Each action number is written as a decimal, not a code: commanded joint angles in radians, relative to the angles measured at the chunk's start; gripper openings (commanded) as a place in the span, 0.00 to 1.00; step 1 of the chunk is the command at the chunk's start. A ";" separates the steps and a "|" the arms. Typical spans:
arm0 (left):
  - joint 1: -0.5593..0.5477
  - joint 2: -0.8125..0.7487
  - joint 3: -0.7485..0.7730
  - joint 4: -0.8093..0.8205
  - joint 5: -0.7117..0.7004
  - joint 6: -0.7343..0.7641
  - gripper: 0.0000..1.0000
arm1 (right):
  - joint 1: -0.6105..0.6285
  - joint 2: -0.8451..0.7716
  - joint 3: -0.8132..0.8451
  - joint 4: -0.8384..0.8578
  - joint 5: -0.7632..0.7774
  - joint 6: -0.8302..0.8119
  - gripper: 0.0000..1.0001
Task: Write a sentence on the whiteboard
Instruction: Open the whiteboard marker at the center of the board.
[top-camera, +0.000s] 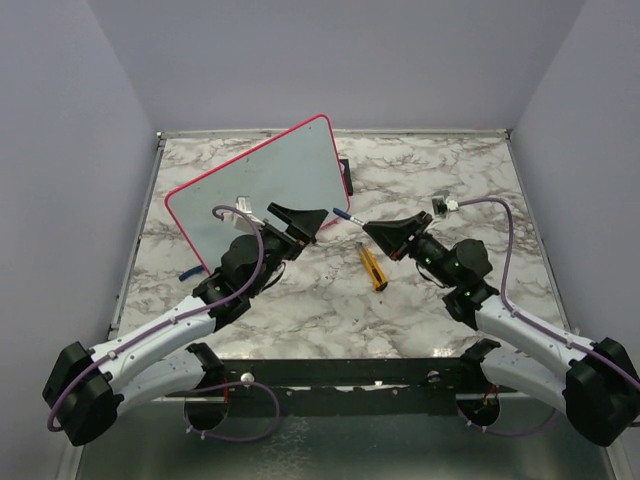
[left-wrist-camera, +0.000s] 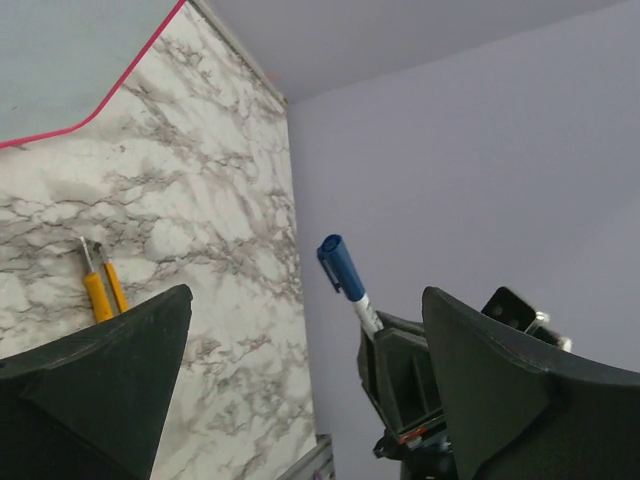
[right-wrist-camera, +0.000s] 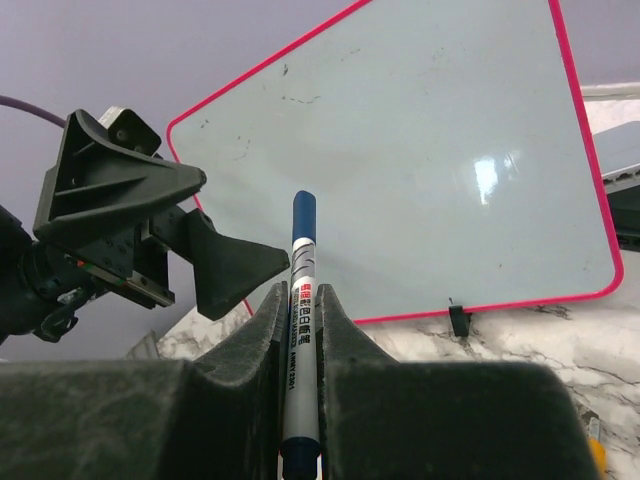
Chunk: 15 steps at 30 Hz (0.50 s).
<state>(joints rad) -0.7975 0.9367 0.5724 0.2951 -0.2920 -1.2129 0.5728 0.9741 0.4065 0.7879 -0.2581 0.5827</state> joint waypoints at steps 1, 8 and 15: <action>0.005 0.030 -0.029 0.134 -0.043 -0.132 0.95 | 0.032 0.049 0.009 0.086 0.038 -0.024 0.01; 0.005 0.083 -0.016 0.156 -0.007 -0.162 0.81 | 0.104 0.099 0.039 0.115 0.071 -0.064 0.01; 0.004 0.079 -0.038 0.156 -0.030 -0.190 0.61 | 0.126 0.112 0.037 0.132 0.080 -0.060 0.01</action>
<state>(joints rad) -0.7975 1.0187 0.5587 0.4206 -0.3038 -1.3586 0.6872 1.0790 0.4217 0.8692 -0.2173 0.5430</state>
